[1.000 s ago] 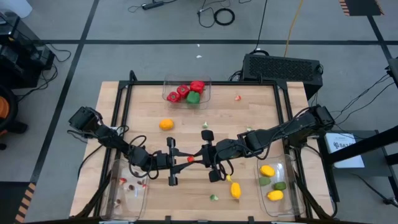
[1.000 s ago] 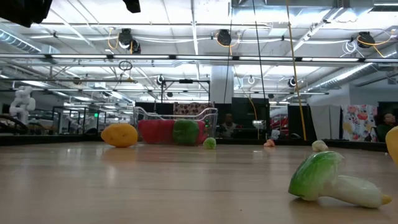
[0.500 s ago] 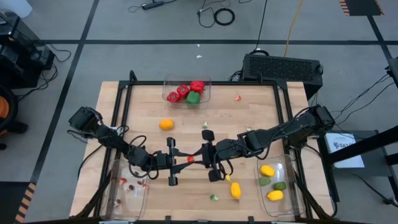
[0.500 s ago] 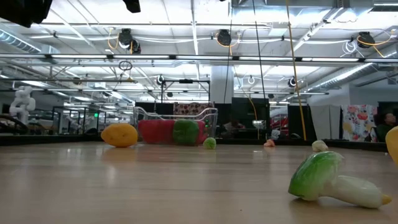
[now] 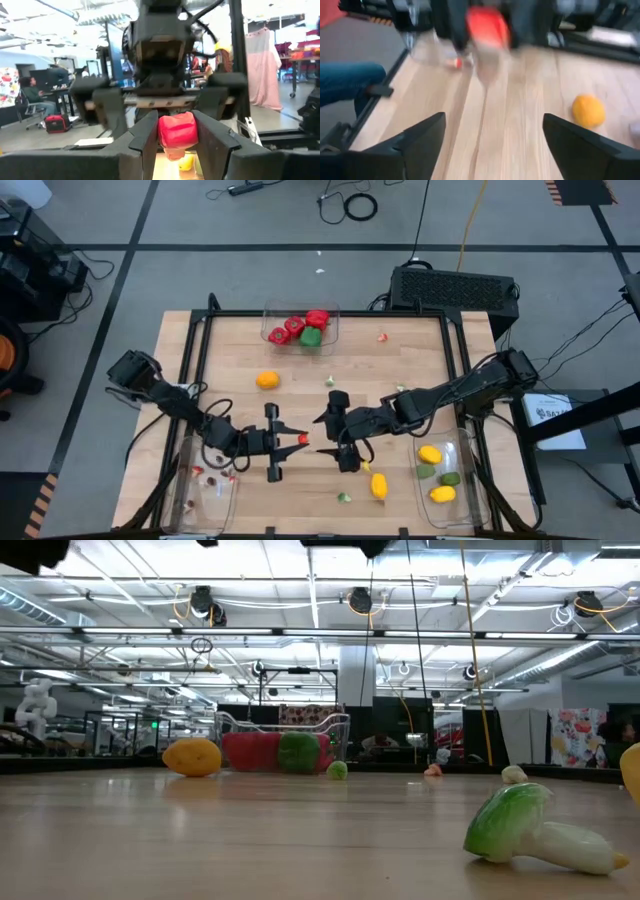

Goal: Sort produce into baskets
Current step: Put the red mushroom into the bottom left transparent bin

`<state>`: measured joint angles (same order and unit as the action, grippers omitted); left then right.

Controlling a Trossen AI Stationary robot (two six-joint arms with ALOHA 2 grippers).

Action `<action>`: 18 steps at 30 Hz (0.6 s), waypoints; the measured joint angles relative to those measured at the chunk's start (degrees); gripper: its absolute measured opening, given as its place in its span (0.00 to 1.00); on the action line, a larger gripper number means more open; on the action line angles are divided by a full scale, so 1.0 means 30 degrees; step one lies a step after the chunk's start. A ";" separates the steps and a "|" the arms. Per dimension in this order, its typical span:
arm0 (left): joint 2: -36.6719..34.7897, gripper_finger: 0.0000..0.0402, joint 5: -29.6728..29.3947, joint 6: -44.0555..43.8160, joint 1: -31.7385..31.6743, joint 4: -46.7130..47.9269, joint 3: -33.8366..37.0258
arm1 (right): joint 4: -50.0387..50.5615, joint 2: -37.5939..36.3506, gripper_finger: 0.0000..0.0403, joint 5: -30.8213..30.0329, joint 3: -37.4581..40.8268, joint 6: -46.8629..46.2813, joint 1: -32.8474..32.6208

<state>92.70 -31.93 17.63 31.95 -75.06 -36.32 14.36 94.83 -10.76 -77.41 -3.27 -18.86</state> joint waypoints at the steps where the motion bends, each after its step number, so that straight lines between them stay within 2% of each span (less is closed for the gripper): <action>1: -0.0191 0.30 -0.0337 0.0300 0.0212 0.0335 0.0000 | 0.0417 0.0000 0.82 0.0005 0.0000 -0.0207 -0.0003; 4: -0.1177 0.30 -0.2026 0.0823 0.0997 0.2363 0.0000 | 0.1951 0.0000 0.86 0.0007 0.0000 -0.0849 0.0039; 8: -0.3541 0.30 -0.4293 -0.0435 0.2390 0.7405 0.0000 | 0.3814 0.0000 0.86 0.0007 -0.0003 -0.1347 0.0053; 13: -0.7366 0.30 -0.4703 -0.7634 0.4492 1.5773 0.0000 | 0.4637 0.0000 0.86 0.0007 0.0000 -0.1698 0.0053; 18: -1.0686 0.30 -0.1788 -1.5575 0.6678 2.3217 0.0000 | 0.4675 0.0000 0.86 0.0007 0.0000 -0.1698 0.0053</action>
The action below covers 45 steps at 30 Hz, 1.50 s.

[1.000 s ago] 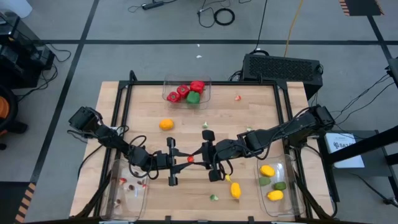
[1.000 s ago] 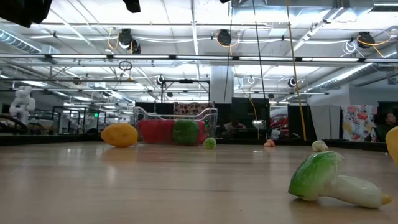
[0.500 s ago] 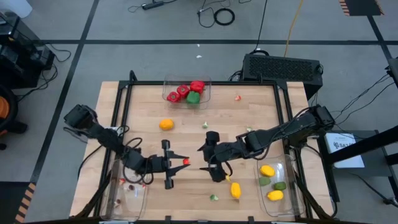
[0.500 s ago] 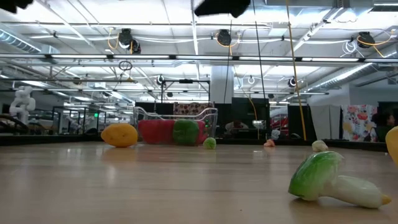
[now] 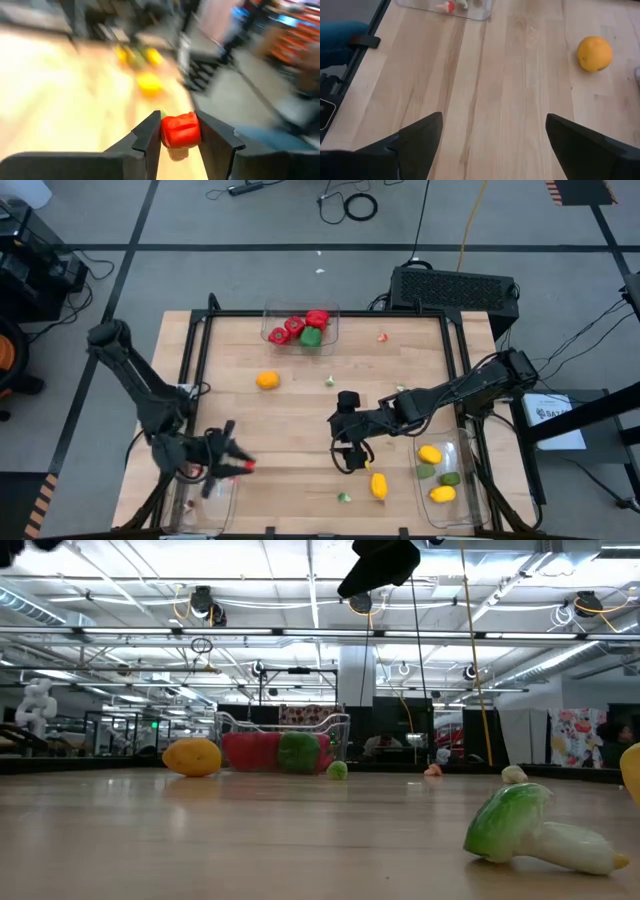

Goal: Sort produce into baskets
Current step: Put the red mushroom into the bottom left transparent bin, then put the green mushroom into the bottom left transparent bin

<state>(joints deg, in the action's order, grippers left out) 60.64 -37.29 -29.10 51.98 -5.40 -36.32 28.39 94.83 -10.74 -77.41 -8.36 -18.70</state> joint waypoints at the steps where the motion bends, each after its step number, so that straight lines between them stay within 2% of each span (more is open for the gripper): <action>1: -0.0477 0.30 0.0782 -0.1469 0.0417 0.1242 0.0000 | -0.0009 0.0000 0.86 0.0000 0.0000 0.0000 0.0000; 5: -0.1570 0.30 0.4206 -0.6955 0.2017 0.5209 0.0000 | -0.0104 0.0000 0.86 0.0001 0.0000 -0.0268 0.0000; 8: -0.1672 0.30 0.5551 -1.0195 0.3021 0.7091 0.0000 | -0.0113 0.0000 0.86 0.0000 0.0000 -0.0601 0.0000; 13: -0.1228 0.30 0.5870 -1.4311 0.4064 0.9418 0.0000 | -0.0264 0.0000 0.86 0.0007 0.0000 -0.0641 0.0000; 20: 0.0751 0.30 0.6040 -1.7892 0.5250 1.0519 0.0000 | -0.0264 0.0053 0.86 0.0007 0.0000 -0.0641 0.0000; 26: 0.3470 0.32 0.7813 -1.9227 0.5341 1.0366 0.0000 | -0.0015 0.0522 0.86 0.0000 0.0015 -0.0558 0.0053; 31: 0.5201 0.43 0.8026 -1.9229 0.5336 0.9702 0.0000 | -0.0115 0.0534 0.86 -0.0083 0.0019 -0.0561 0.0208; 36: 0.5450 0.53 0.8355 -1.9572 0.5256 0.9387 -0.0103 | 0.0540 0.0539 0.86 -0.0194 0.0015 -0.0729 0.0211; 39: 0.5222 0.54 0.9411 -1.9679 0.5184 0.9548 -0.0640 | 0.2727 0.0539 0.86 -0.1576 0.0015 -0.0721 0.0211; 45: 0.4475 0.54 0.9257 -1.7319 0.5232 0.9657 -0.2910 | 0.7335 0.0140 0.83 -0.5737 0.0018 -0.0299 0.0987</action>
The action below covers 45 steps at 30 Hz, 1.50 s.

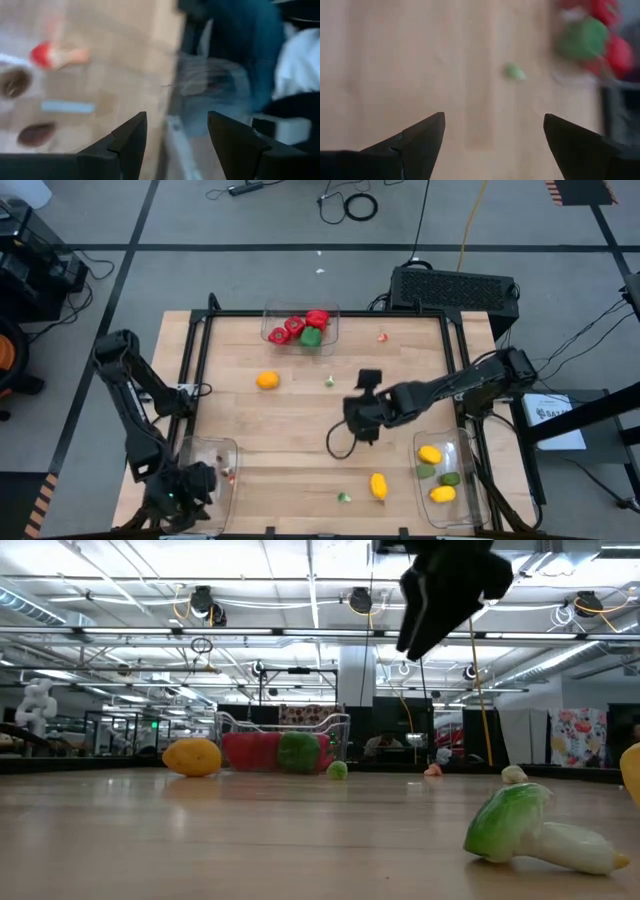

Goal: Sort produce into baskets
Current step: Put the green mushroom into the bottom left transparent bin

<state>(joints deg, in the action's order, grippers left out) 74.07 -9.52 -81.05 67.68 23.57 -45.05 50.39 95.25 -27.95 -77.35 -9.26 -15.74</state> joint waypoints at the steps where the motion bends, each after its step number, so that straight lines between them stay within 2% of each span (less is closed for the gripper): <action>1: -0.0152 0.54 -0.0286 0.0559 0.0000 0.0201 -0.0433 | 0.0675 -0.0135 0.82 -0.0333 0.0004 0.0015 0.0341; 3: -0.0377 0.54 -0.1287 0.2025 0.0000 0.0913 -0.1390 | 0.1355 -0.0449 0.80 -0.0580 -0.0003 -0.0066 0.1108; 5: -0.0489 0.54 -0.3145 0.4161 0.0000 0.2190 -0.2334 | 0.1523 -0.0482 0.78 -0.0479 -0.0003 -0.0008 0.1903; 8: -0.0541 0.54 -0.7239 0.8165 -0.0059 0.3335 -0.3404 | 0.0715 -0.0461 0.78 0.0282 0.0081 0.0272 0.2924; 11: -0.0563 0.54 -1.2160 1.2146 -0.0192 0.3423 -0.3874 | -0.0935 -0.0422 0.78 0.0783 0.0801 0.0781 0.3737; 14: -0.0563 0.54 -1.6528 1.4697 -0.0657 0.3310 -0.4106 | -0.0079 -0.0366 0.78 0.1069 0.1432 0.1148 0.4617; 16: -0.0570 0.54 -1.8568 1.5597 -0.1191 0.3281 -0.4216 | 0.0798 -0.0489 0.78 0.1567 0.1858 0.0936 0.5332; 17: -0.0570 0.54 -1.8894 1.6161 -0.1519 0.3298 -0.4270 | 0.1425 -0.0635 0.78 0.1823 0.2175 0.0660 0.5661; 19: -0.0570 0.54 -1.8779 1.7536 -0.2331 0.3282 -0.4395 | 0.2348 -0.0915 0.78 0.1937 0.2819 -0.0730 0.6291; 25: -0.0570 0.54 -1.7579 2.0986 -0.4930 0.3084 -0.4412 | 0.3260 -0.1211 0.78 0.3073 0.4535 -0.8563 0.7406; 30: -0.0570 0.54 -1.6305 2.2065 -0.6986 0.2433 -0.4412 | 0.2977 -0.1218 0.78 0.3321 0.5852 -1.3099 0.7386; 35: -0.0570 0.54 -1.3403 2.1686 -0.8138 0.2205 -0.4412 | 0.2925 -0.1218 0.80 0.3314 0.7381 -1.5067 0.7493; 40: -0.0570 0.54 -1.3252 2.2136 -0.8681 0.2102 -0.4412 | 0.1215 -0.1218 0.84 0.3504 0.8609 -1.5341 0.7770; 45: -0.0570 0.54 -1.3163 2.2323 -0.9190 0.2101 -0.4412 | -0.0182 -0.1218 0.84 0.3595 0.9112 -1.5198 0.7982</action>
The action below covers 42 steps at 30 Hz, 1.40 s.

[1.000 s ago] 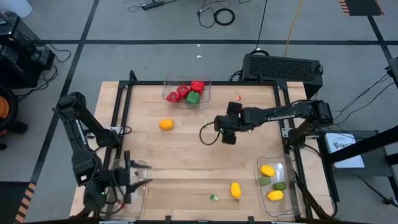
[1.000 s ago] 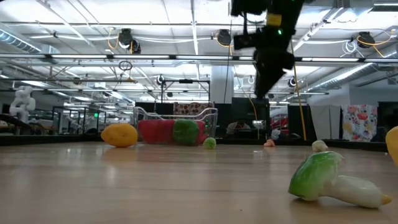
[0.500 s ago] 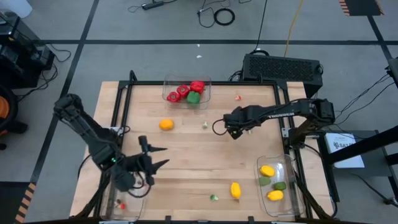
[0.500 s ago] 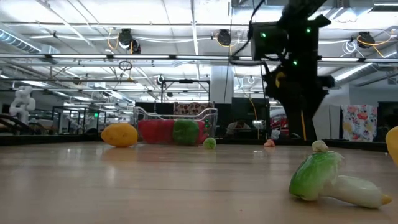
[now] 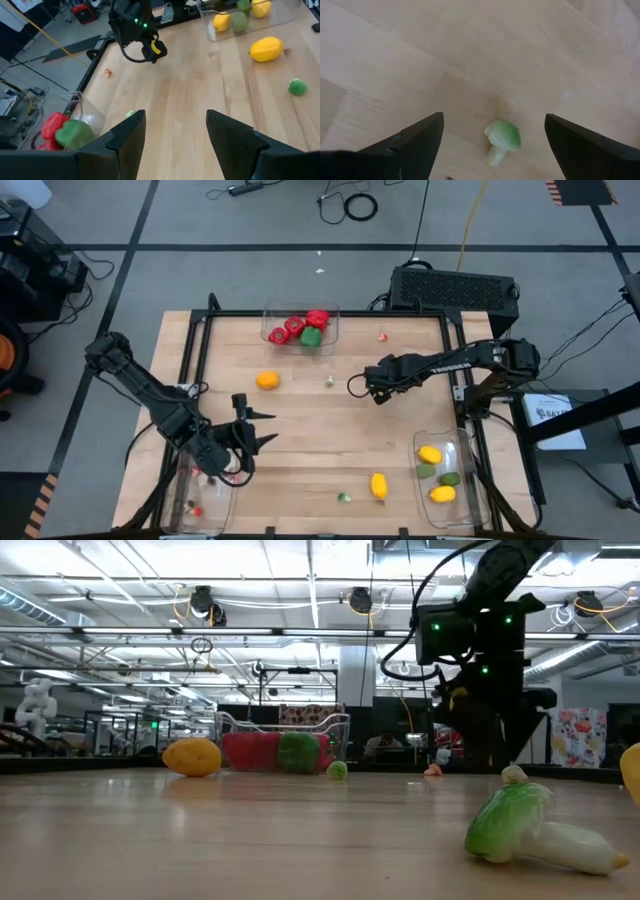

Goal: Sort produce into baskets
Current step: Put the green mushroom into the bottom left transparent bin

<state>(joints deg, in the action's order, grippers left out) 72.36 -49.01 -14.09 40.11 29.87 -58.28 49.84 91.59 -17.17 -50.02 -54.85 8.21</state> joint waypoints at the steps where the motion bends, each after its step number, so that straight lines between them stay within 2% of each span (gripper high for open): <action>1: 0.0000 0.54 0.0013 0.0000 -0.0085 0.0006 0.0000 | 0.0000 0.0000 0.84 0.0015 0.0102 -0.0095 0.0015; 7: 0.0000 0.54 0.0815 0.0000 -0.0436 0.0006 0.0000 | -0.0005 0.0000 0.84 0.0398 0.0738 -0.0425 -0.0262; 26: 0.0000 0.54 0.0843 -0.0007 -0.0463 0.0006 0.0015 | -0.0942 -0.0041 0.83 0.0687 0.1471 -0.0043 -0.0393; 42: 0.0000 0.54 0.0843 -0.0007 -0.0471 0.0017 0.0015 | -0.0614 0.0000 0.48 0.0889 0.1478 0.0008 -0.0401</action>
<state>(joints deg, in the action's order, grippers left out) 72.36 -46.48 -14.11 38.70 29.92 -58.24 48.00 91.59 -14.50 -45.58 -54.83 7.01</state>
